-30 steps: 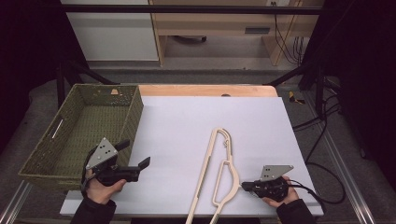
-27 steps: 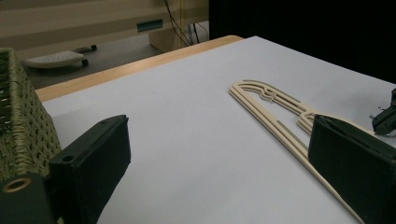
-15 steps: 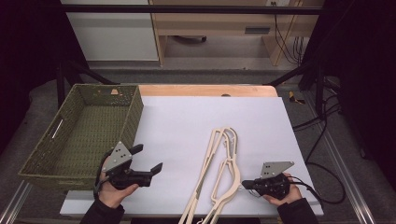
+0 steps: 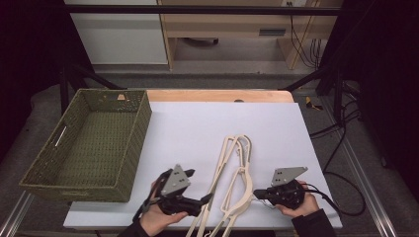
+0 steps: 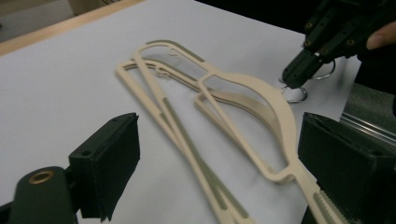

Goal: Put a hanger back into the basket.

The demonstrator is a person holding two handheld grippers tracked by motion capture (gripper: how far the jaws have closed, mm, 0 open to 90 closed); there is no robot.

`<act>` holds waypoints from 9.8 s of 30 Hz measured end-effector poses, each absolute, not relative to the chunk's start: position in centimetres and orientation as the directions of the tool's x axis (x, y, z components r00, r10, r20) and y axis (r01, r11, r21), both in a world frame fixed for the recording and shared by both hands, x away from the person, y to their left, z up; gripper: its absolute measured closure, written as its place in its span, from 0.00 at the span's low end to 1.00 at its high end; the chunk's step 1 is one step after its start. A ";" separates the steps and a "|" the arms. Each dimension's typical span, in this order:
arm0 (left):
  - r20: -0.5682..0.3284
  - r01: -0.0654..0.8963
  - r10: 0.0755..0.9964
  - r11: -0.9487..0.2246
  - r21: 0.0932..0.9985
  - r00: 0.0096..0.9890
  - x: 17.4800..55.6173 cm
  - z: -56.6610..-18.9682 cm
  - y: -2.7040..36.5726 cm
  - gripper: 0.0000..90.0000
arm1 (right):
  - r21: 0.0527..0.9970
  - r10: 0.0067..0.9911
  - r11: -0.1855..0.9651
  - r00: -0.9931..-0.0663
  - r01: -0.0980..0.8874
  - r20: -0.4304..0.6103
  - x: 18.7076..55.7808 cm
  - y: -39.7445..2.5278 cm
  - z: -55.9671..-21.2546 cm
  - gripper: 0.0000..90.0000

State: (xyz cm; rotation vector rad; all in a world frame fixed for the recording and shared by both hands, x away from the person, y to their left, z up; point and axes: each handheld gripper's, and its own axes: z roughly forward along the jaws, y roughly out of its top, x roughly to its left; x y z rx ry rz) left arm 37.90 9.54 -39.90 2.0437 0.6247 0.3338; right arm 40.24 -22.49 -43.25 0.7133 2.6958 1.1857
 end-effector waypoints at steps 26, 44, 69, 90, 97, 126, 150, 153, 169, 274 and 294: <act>-0.047 0.367 0.444 -0.671 0.644 0.895 39.2 -45.3 -1.6 0.67 | 0.706 0.477 0.607 -0.878 0.366 0.045 40.2 -21.7 -41.8 0.99; -0.043 0.403 0.499 -0.643 0.651 0.866 38.7 -44.3 -1.1 0.82 | 0.782 0.506 0.532 -0.863 0.323 0.012 39.4 -22.1 -39.9 0.86; -0.030 0.467 0.665 -0.490 0.736 0.746 40.4 -39.6 8.7 0.94 | 0.933 0.772 0.150 -0.629 0.326 0.096 39.7 -26.2 -39.1 0.19; -0.055 0.348 0.621 -0.361 0.865 0.782 41.0 -30.6 17.9 0.95 | 0.927 0.804 0.129 -0.584 0.352 0.110 40.1 -26.4 -39.8 0.07; -0.013 0.278 0.609 -0.343 0.897 0.793 42.0 -26.2 21.8 0.95 | 0.932 0.808 0.117 -0.579 0.344 0.112 40.0 -26.6 -39.7 0.07; 0.060 0.331 0.770 -0.341 0.880 0.635 48.0 -24.9 37.6 0.95 | 0.931 0.803 0.137 -0.588 0.340 0.097 40.1 -26.6 -39.8 0.06; -0.007 0.459 0.831 -0.301 0.836 0.556 50.2 -30.7 42.8 0.95 | 0.929 0.806 0.136 -0.584 0.345 0.099 40.2 -26.4 -40.0 0.06; -0.022 0.475 0.835 -0.290 0.831 0.549 50.3 -31.4 42.8 0.95 | 0.928 0.804 0.135 -0.586 0.346 0.101 40.1 -26.4 -40.0 0.06; -0.082 0.598 0.876 -0.254 0.760 0.476 50.8 -36.4 43.6 0.95 | 0.924 0.801 0.152 -0.592 0.351 0.093 40.3 -26.2 -40.2 0.06; -0.043 0.325 0.690 -0.284 0.902 0.722 40.4 -40.9 20.9 0.10 | 0.764 0.625 0.480 -0.779 0.431 0.046 39.5 -23.7 -45.9 0.36; -0.042 0.339 0.680 -0.310 0.888 0.732 40.6 -41.7 20.3 0.10 | 0.686 0.542 0.596 -0.840 0.418 0.041 39.8 -23.2 -47.4 0.88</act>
